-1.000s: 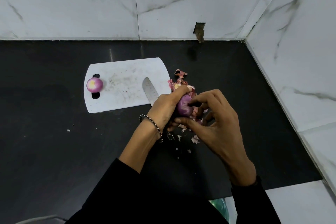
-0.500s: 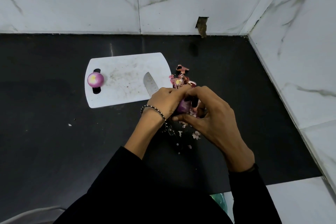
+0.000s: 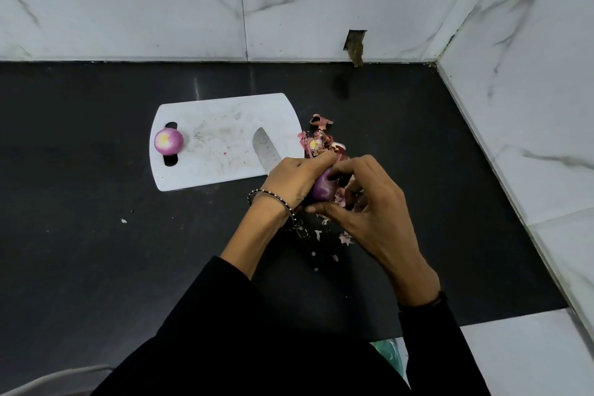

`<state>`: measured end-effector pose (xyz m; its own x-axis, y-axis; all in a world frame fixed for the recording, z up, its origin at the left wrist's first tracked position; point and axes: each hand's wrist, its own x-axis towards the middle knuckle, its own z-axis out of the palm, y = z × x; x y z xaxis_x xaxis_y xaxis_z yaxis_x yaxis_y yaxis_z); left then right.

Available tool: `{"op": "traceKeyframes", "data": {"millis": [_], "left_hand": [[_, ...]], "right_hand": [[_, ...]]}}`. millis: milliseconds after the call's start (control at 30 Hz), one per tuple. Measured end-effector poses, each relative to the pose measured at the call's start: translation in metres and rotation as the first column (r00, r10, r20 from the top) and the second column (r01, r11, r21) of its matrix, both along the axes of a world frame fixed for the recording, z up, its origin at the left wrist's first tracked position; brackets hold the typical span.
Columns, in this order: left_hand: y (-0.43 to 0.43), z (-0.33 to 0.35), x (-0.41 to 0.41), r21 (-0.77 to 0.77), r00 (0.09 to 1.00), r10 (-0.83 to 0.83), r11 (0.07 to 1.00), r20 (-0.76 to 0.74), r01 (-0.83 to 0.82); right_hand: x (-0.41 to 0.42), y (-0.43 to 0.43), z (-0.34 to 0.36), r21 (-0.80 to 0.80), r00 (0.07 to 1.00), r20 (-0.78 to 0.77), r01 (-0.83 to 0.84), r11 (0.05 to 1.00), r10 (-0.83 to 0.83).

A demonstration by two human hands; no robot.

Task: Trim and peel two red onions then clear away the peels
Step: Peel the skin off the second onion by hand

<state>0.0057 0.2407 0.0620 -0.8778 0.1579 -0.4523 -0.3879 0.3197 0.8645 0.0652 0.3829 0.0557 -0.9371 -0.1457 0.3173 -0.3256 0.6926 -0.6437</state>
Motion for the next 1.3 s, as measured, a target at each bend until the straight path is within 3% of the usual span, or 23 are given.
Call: {"op": "traceKeyframes", "data": {"millis": [200, 333, 767, 1033, 1300], "left_hand": [[0.001, -0.002, 0.002, -0.060, 0.998, -0.053, 0.997, -0.045, 0.050], [0.002, -0.004, 0.002, -0.006, 1.000, 0.014, 1.000, 0.011, -0.014], [0.006, -0.005, 0.010, 0.222, 0.975, 0.155, 0.957, 0.158, -0.188], [0.007, 0.000, 0.027, 0.326, 0.927, 0.256, 0.882, 0.276, -0.340], [0.005, -0.008, 0.030, 0.269, 0.919, 0.341, 0.883, 0.199, -0.385]], "right_hand": [[0.001, 0.002, 0.000, 0.036, 1.000, 0.007, -0.015, 0.999, 0.015], [0.003, 0.001, -0.006, 0.039, 0.999, -0.025, -0.024, 0.999, 0.025], [0.017, -0.007, 0.006, -0.243, 0.982, 0.027, 0.186, 0.952, -0.185], [0.022, -0.004, 0.002, -0.065, 0.959, -0.191, 0.202, 0.977, -0.211], [0.028, -0.009, 0.006, 0.015, 0.958, -0.243, 0.160, 0.987, -0.152]]}}
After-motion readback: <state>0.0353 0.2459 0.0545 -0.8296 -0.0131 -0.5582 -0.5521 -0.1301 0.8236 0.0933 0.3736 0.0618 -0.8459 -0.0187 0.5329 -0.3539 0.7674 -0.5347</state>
